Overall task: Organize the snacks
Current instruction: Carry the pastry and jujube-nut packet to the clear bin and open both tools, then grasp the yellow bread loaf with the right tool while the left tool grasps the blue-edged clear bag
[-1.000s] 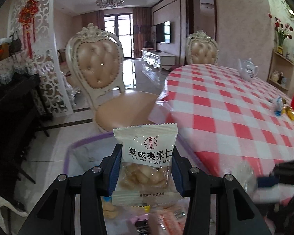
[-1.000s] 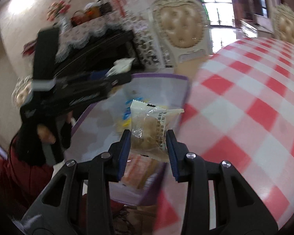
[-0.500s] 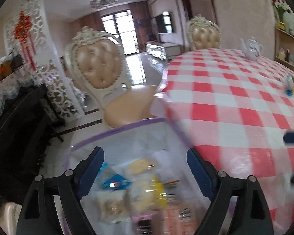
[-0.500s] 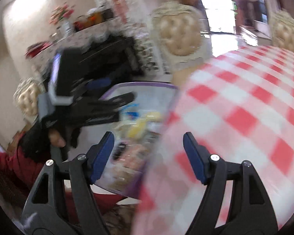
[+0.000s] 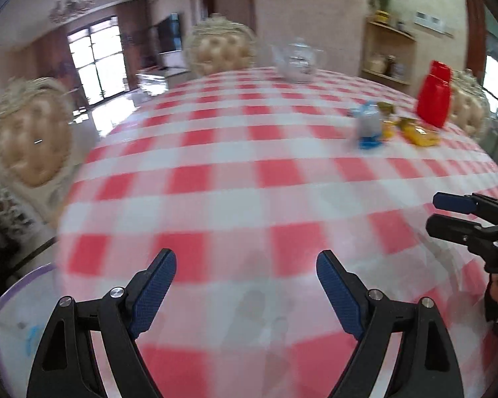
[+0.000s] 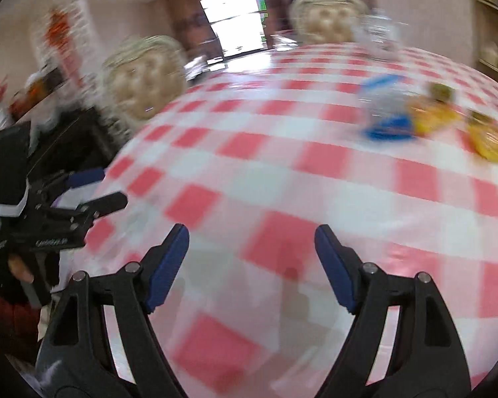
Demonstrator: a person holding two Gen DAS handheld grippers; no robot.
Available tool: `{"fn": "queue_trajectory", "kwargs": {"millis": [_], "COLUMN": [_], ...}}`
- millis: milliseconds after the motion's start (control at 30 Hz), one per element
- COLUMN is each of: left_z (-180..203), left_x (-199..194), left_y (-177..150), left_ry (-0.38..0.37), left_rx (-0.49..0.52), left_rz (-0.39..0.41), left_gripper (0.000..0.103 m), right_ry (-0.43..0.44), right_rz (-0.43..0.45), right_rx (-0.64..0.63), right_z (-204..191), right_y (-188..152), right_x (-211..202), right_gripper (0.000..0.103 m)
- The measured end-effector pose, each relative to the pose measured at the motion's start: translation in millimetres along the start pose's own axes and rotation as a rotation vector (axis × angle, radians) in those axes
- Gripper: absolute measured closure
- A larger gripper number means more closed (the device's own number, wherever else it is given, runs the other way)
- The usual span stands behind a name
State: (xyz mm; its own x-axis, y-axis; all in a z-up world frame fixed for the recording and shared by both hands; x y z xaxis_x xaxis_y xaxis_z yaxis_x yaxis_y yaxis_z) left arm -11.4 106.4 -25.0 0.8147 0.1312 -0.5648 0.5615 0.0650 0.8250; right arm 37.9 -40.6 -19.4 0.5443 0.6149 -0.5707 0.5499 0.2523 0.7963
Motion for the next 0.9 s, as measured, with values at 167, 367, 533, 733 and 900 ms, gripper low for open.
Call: {"fn": "queue_trajectory", "kwargs": {"millis": [167,367,533,733,900], "left_z": [69,121,151,176,192], "left_x": [51,128,167,198,213], "left_y": [22,66,93,116,110], "left_ry": [-0.135,-0.246,-0.348,-0.357,-0.363], "left_rx": [-0.001,-0.069,-0.209,-0.300,-0.207], "left_rz": [-0.014,-0.043,-0.065,-0.037,-0.082], "left_gripper": [0.016,0.016,0.016,0.016,0.021], "right_ry": [-0.183,-0.229,-0.178,-0.158,-0.168], "right_rz": [0.015,0.085,0.102,0.085,0.085], "right_rx": [0.049,0.272,0.366,0.361,0.359], "right_z": [70,134,134,132,137], "right_y": [1,7,10,4,2], "right_x": [-20,-50,-45,-40,-39], "right_gripper": [0.019,0.019,0.019,0.019,0.019]}}
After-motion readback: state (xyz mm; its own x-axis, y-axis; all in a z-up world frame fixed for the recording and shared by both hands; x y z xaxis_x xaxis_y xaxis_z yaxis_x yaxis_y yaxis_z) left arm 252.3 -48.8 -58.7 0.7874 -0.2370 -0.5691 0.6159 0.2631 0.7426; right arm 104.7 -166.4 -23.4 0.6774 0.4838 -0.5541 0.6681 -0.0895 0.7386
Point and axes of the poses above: each gripper's, at about its wrist camera, not at the fingertips, and x roughly the way its jaws point, z to its right, y to its top, the point moved 10 cm from there along x, roughly the way its jaws point, and after that the axes turned 11 degrees about z, right-handed, at the moved point
